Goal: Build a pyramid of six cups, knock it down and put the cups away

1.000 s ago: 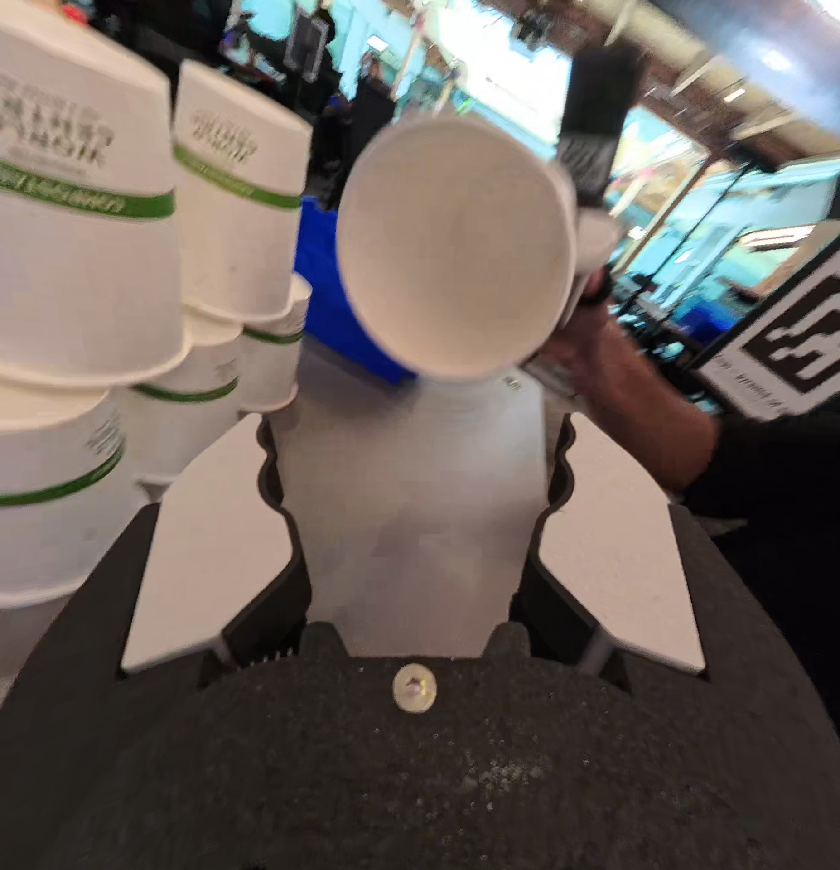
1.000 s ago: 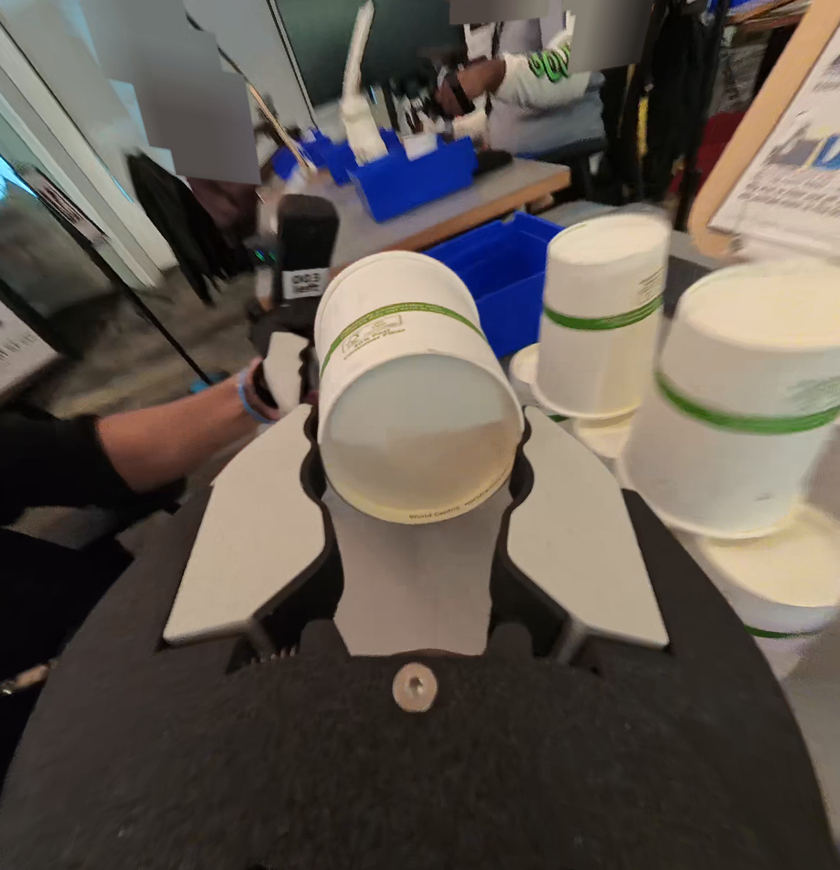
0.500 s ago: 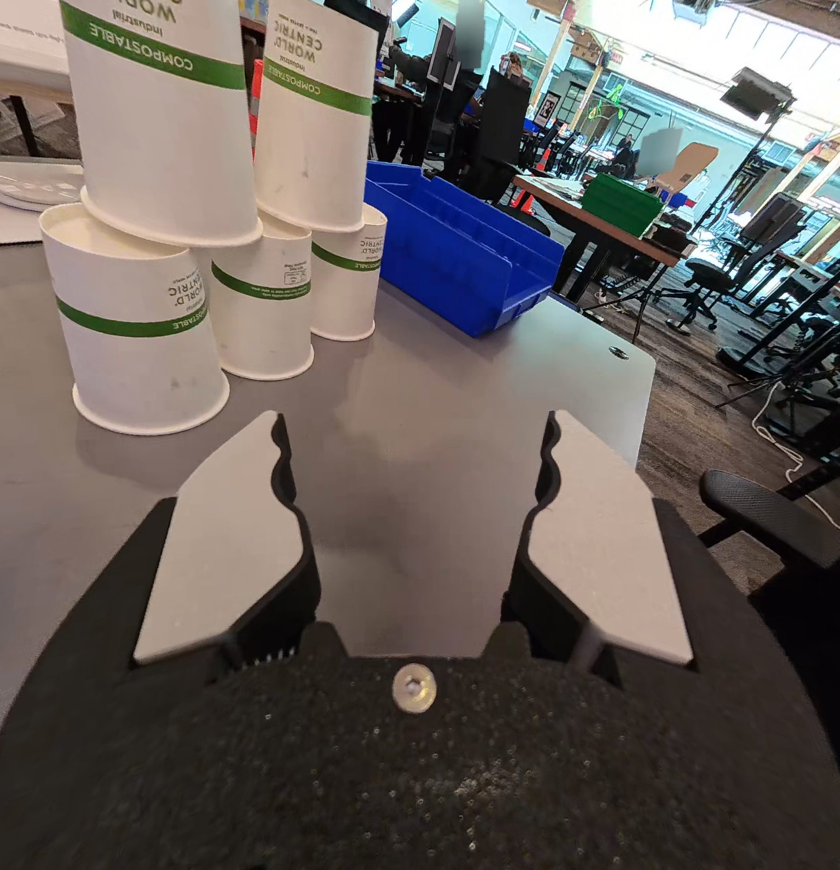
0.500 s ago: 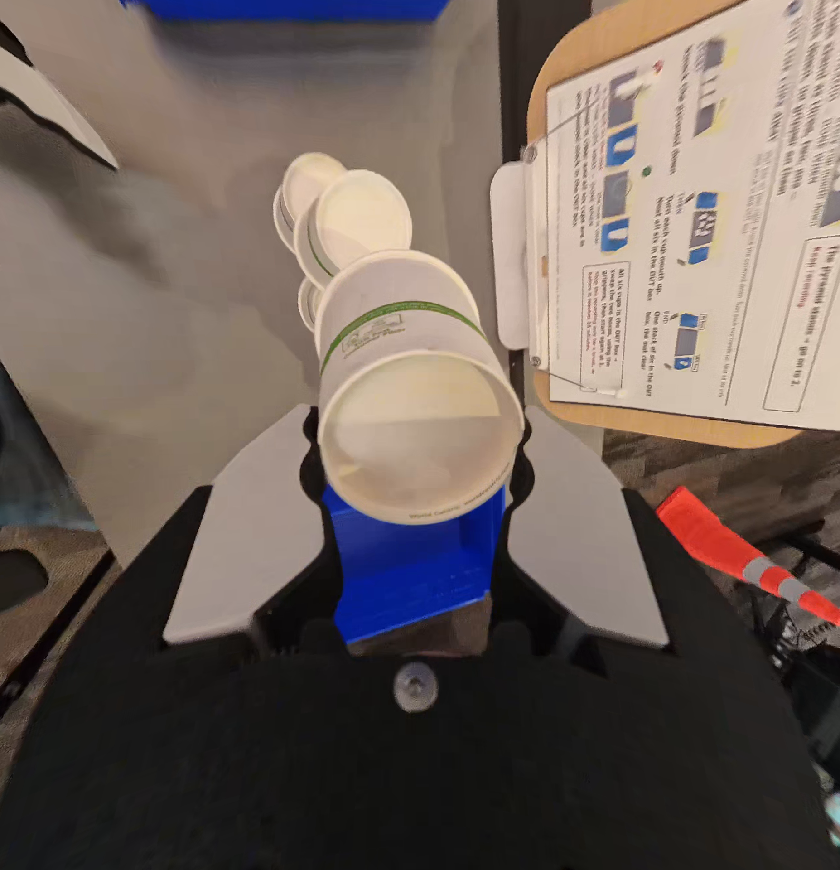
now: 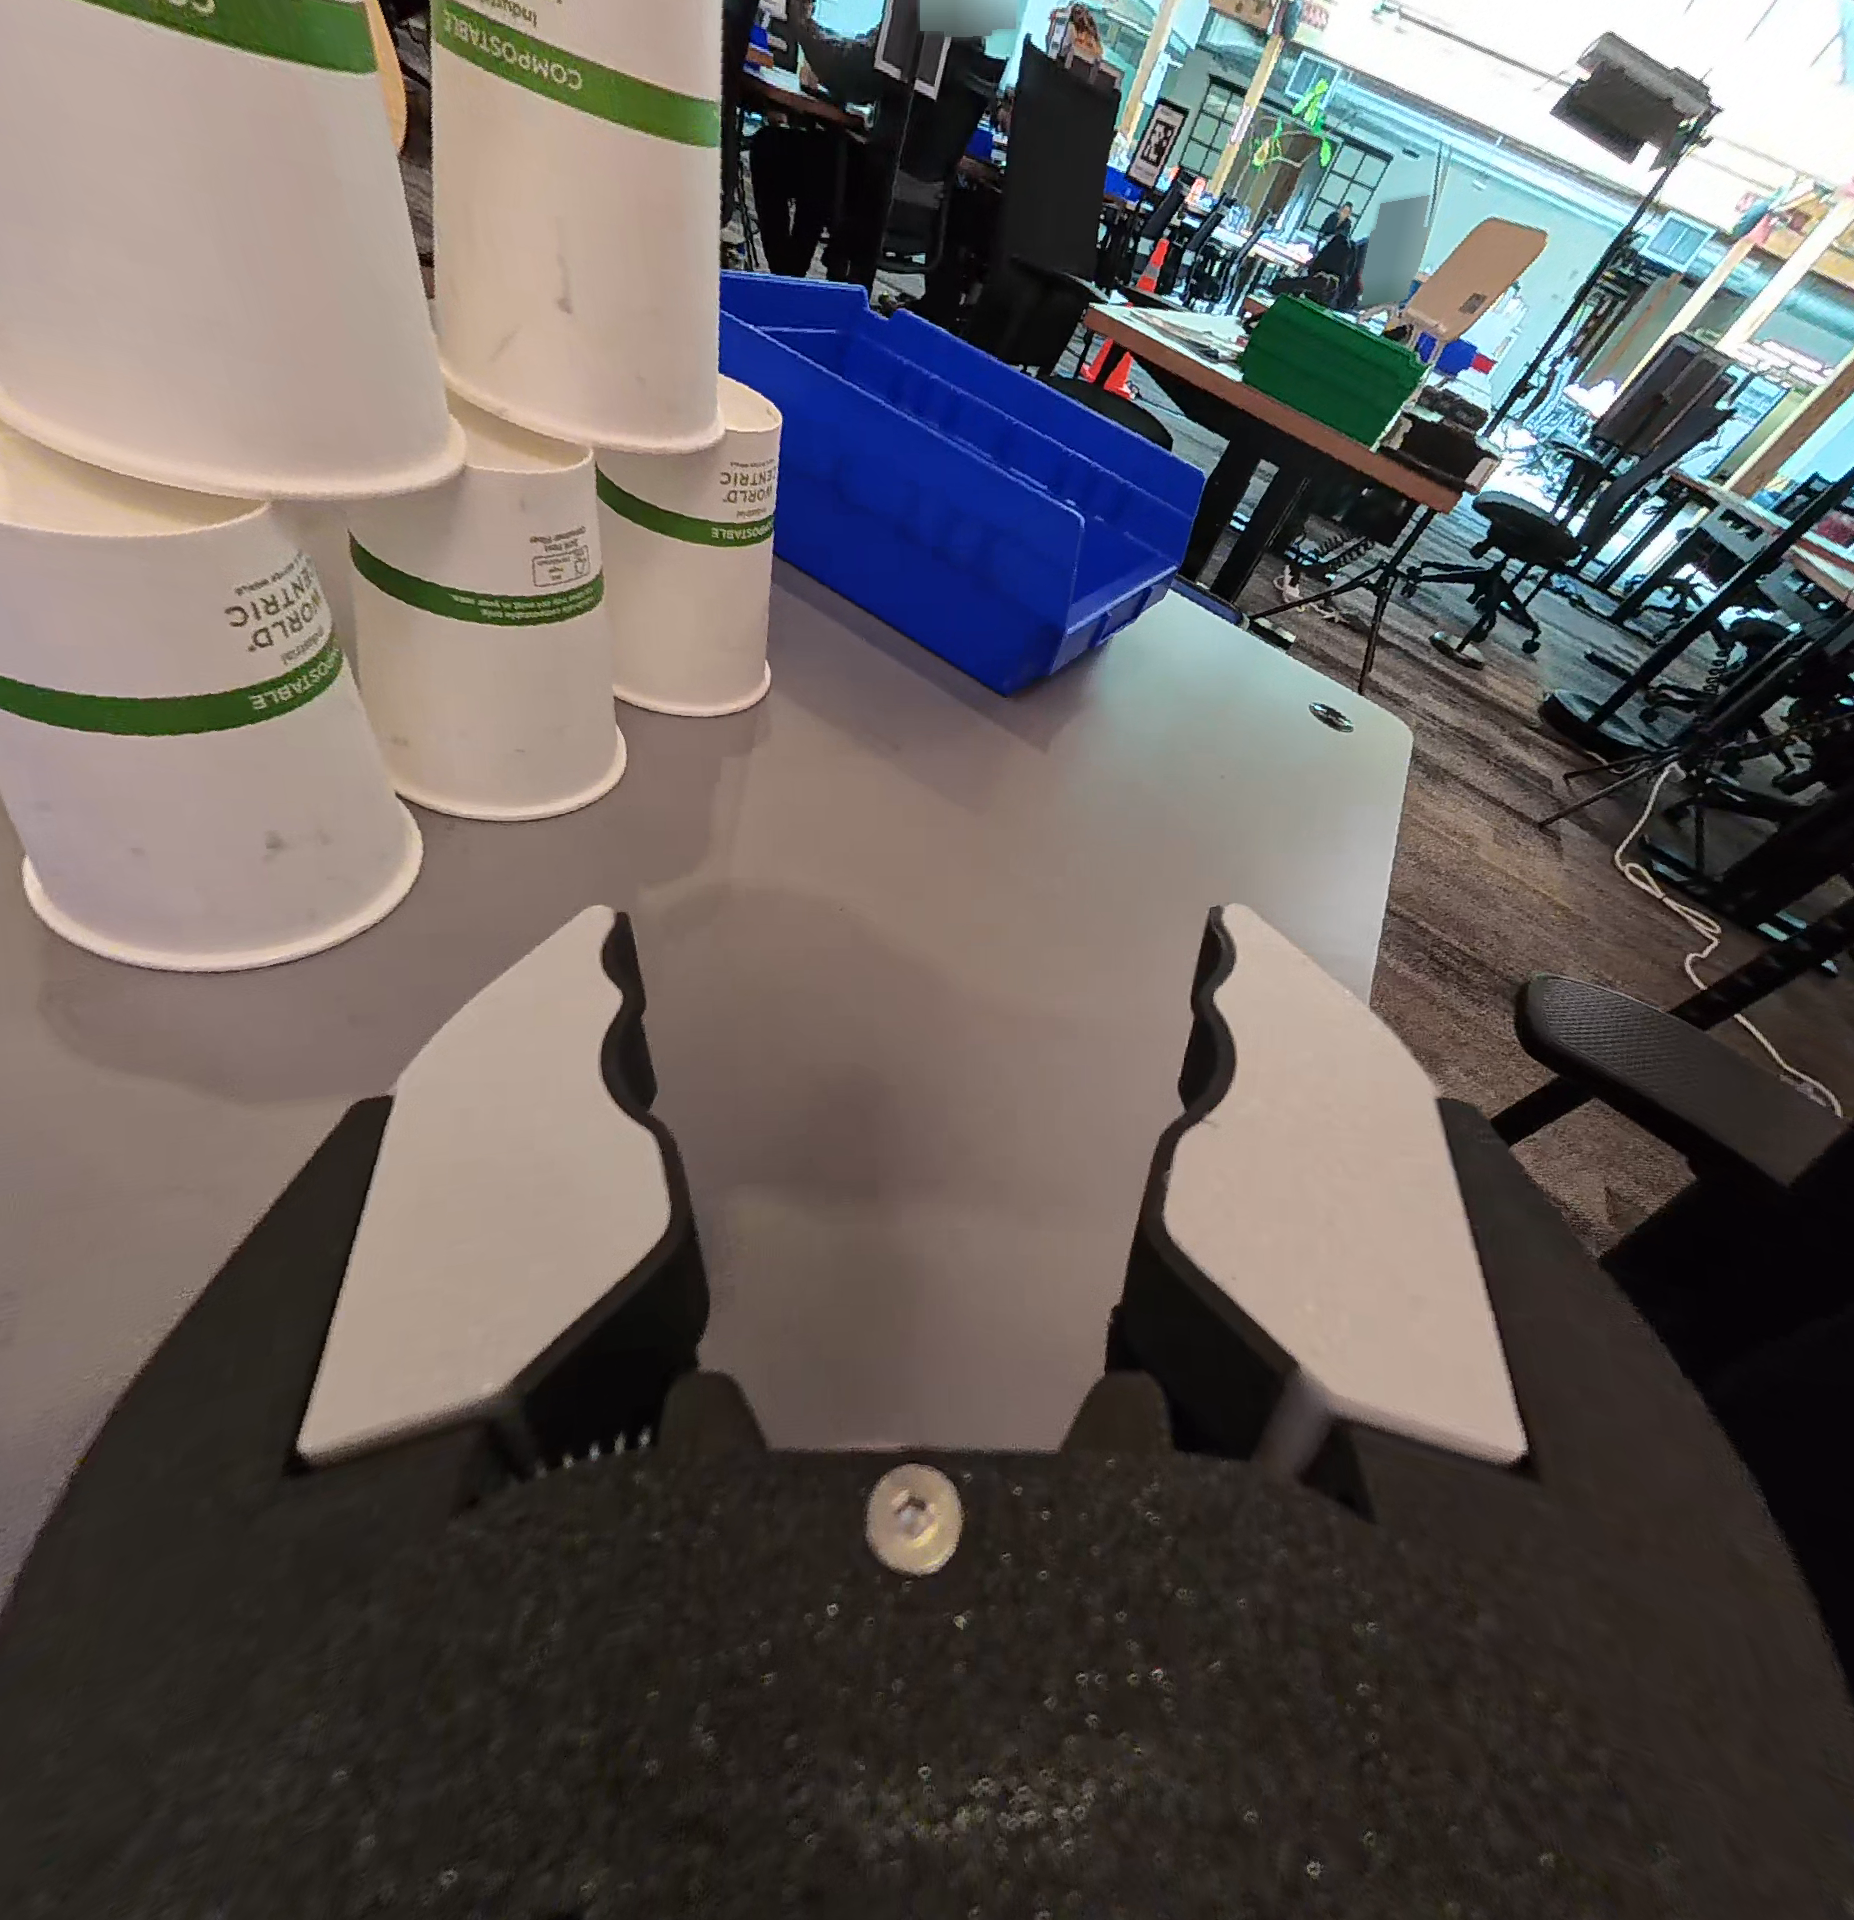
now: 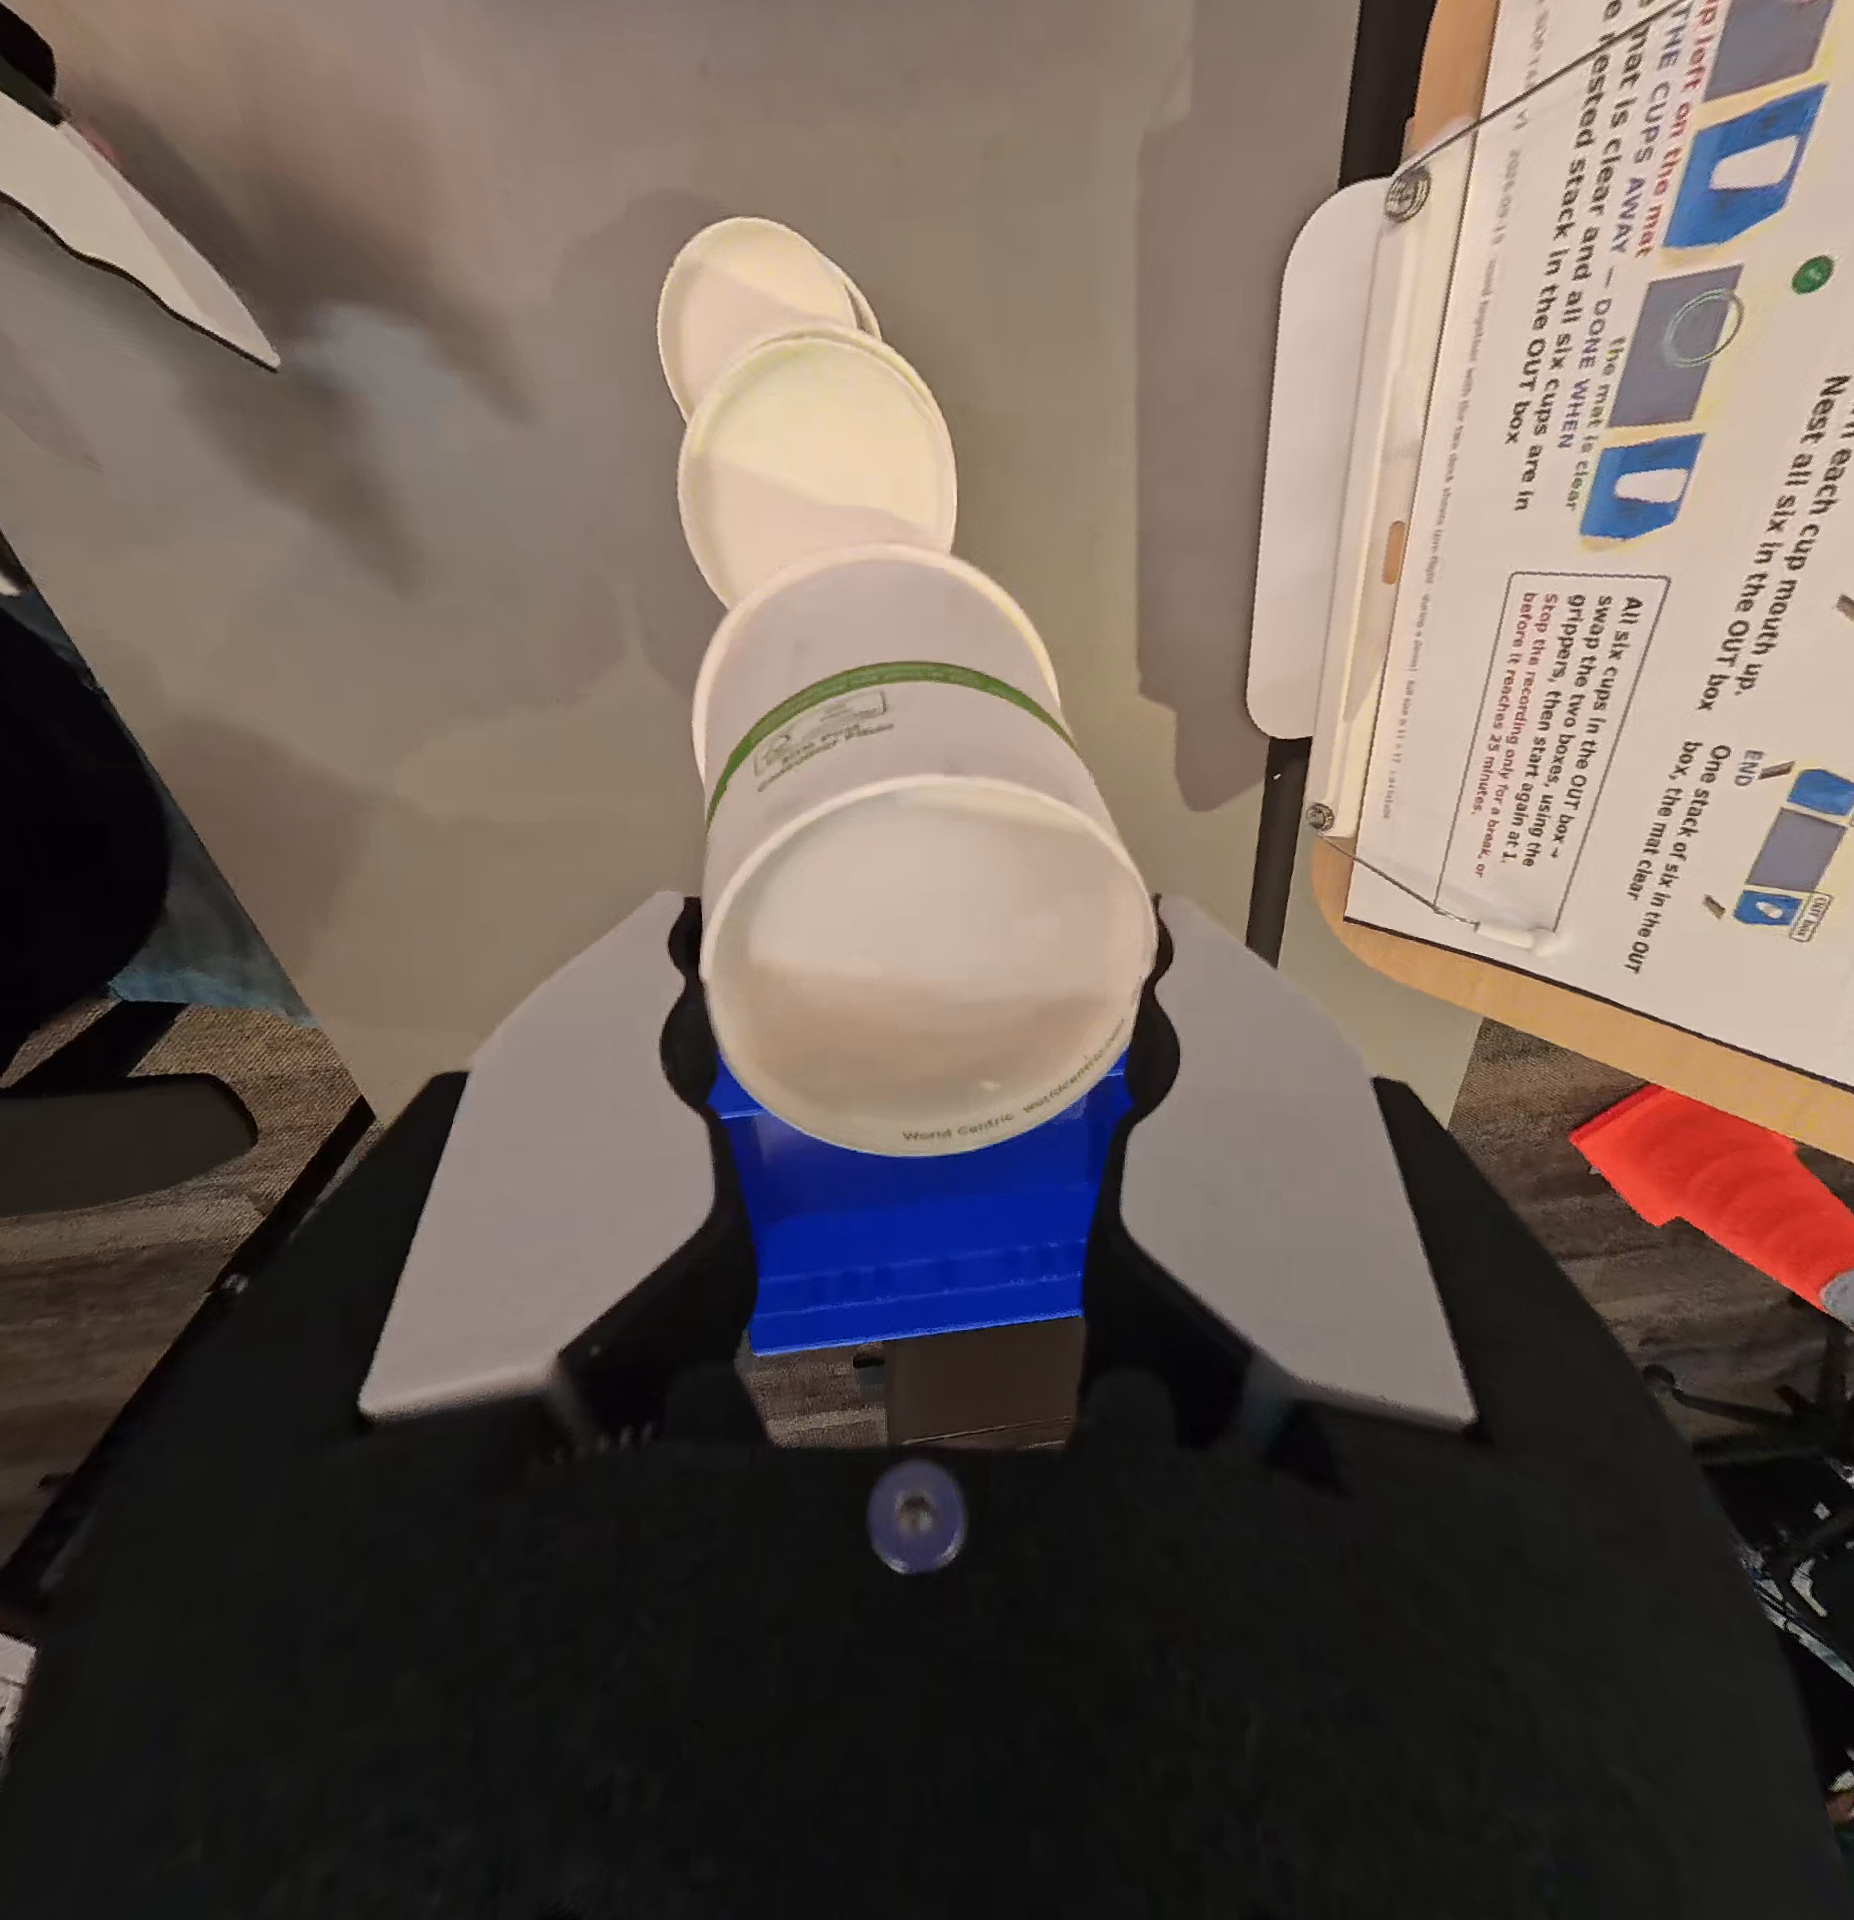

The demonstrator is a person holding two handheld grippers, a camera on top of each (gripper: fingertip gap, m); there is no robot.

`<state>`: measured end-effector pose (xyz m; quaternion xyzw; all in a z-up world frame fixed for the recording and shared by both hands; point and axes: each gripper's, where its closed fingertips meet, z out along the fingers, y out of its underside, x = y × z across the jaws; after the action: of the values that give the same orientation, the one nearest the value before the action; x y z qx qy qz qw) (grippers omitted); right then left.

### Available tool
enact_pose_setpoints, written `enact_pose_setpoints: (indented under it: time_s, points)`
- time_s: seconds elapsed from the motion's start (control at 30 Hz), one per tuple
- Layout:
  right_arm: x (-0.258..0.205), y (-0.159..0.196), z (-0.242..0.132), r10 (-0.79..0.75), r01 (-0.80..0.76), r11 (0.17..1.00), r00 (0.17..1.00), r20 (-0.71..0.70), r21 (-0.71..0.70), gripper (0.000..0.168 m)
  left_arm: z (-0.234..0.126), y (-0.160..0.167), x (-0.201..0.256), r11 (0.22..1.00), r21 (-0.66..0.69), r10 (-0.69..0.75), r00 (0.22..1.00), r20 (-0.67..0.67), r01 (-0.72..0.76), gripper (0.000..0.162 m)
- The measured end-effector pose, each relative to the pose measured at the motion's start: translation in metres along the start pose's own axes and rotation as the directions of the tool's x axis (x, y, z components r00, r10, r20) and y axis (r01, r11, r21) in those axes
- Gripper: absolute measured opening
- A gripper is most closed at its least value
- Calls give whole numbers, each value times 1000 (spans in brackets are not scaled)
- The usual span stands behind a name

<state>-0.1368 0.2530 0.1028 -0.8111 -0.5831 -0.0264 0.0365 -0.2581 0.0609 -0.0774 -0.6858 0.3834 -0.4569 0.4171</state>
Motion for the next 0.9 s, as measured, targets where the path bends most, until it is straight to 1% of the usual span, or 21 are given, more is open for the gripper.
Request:
enact_pose_setpoints:
  time_s: [0.23,0.43,0.63,0.67,0.77,0.83,0.9]
  points:
    - [0,-2,3,-20,20,1000,999,33,16,78,-1,-1,2,1000,0,0,1000,-2,0,99]
    - [2,-2,9,-42,42,999,999,14,2,78,0,0,2,1000,-12,14,1000,1,-14,99]
    - [2,-4,9,-44,44,999,999,17,33,79,1,1,5,1000,-21,18,1000,-7,-18,99]
    - [2,-4,8,-42,42,998,999,13,40,82,1,1,5,1000,-22,19,1000,-8,-19,99]
    - [1,-8,2,-41,41,996,999,7,78,86,1,1,4,1000,-18,19,1000,-5,-19,99]
    - [2,-9,-10,-42,43,992,999,-12,119,87,1,1,5,1000,-20,18,1000,-11,-18,99]
    - [1,-11,-27,-34,39,979,999,-28,200,86,0,-2,5,1000,-4,27,1000,-7,-27,99]
